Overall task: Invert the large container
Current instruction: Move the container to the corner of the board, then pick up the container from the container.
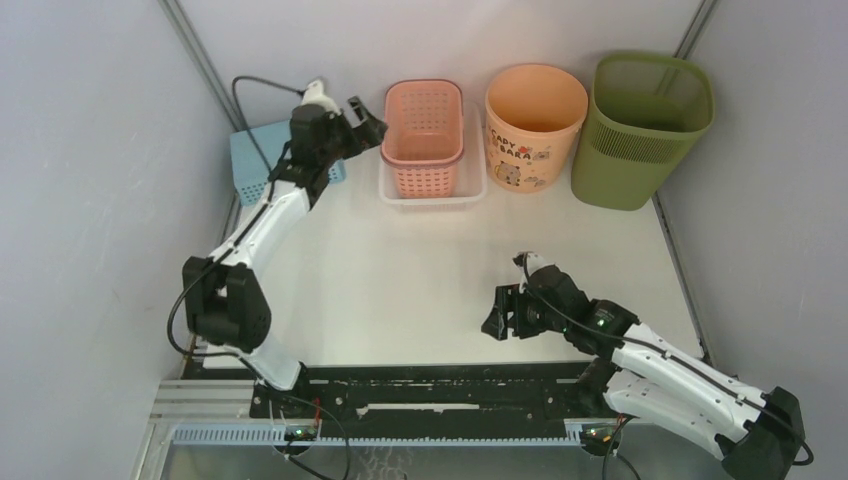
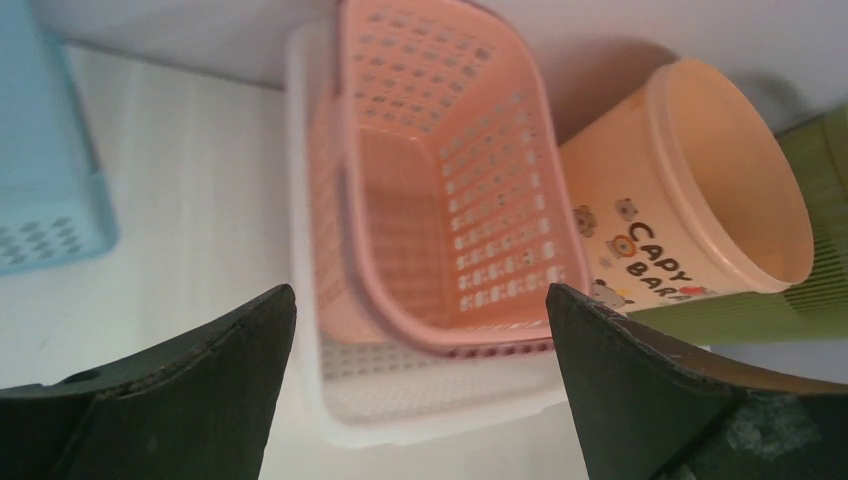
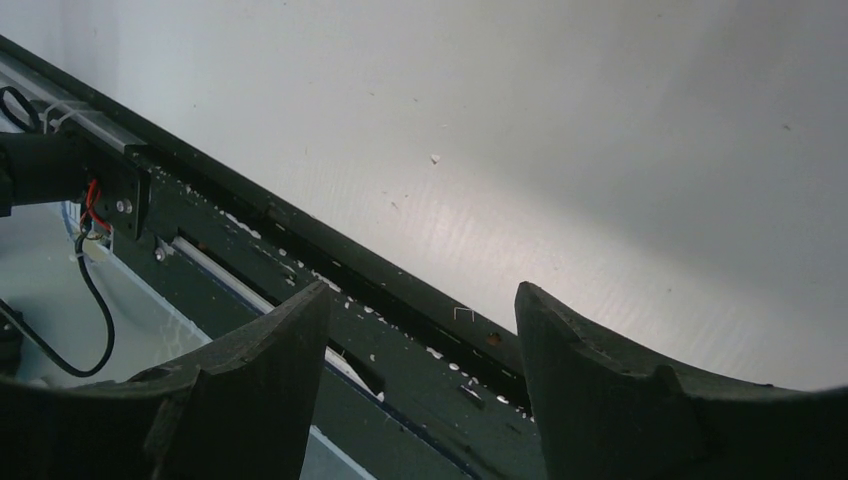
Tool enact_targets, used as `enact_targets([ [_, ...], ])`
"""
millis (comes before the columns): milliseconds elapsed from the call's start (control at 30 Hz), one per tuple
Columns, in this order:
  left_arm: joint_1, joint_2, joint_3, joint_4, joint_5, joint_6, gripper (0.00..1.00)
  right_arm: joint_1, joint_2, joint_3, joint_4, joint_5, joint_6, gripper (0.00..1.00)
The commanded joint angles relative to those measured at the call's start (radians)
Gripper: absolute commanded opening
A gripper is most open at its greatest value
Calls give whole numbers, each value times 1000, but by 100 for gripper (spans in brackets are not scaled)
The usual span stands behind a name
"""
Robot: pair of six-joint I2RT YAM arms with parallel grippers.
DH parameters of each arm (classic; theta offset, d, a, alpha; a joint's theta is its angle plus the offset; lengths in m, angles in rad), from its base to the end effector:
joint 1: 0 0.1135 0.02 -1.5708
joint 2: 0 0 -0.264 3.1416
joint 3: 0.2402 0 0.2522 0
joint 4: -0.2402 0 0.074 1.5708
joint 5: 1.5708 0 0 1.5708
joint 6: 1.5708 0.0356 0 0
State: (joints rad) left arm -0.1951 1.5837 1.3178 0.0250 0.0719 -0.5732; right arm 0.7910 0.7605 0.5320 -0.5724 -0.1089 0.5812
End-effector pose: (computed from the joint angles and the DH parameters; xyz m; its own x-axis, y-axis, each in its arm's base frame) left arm 0.3741 -0.0765 0.3449 -0.3386 -0.4845 -0.8066 0.0930 0.8358 -0.5411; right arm 0.1077 0.1144 0.2199 -0.8392 -0.0725 -0.5389 -0.3581 0.8195 0.4474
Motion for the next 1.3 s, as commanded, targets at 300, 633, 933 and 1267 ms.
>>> enact_targets([
  [300, -125, 442, 738, -575, -223, 308, 100, 42, -170, -25, -15, 40, 66, 76],
  [633, -129, 565, 799, -570, -222, 305, 91, 50, -165, -46, 7, 36, 77, 75],
  [933, -129, 625, 849, -564, -207, 280, 42, 50, -152, -55, 13, 41, 76, 74],
  [1267, -128, 667, 925, -602, -210, 280, 0, 50, -155, -66, 15, 40, 81, 74],
])
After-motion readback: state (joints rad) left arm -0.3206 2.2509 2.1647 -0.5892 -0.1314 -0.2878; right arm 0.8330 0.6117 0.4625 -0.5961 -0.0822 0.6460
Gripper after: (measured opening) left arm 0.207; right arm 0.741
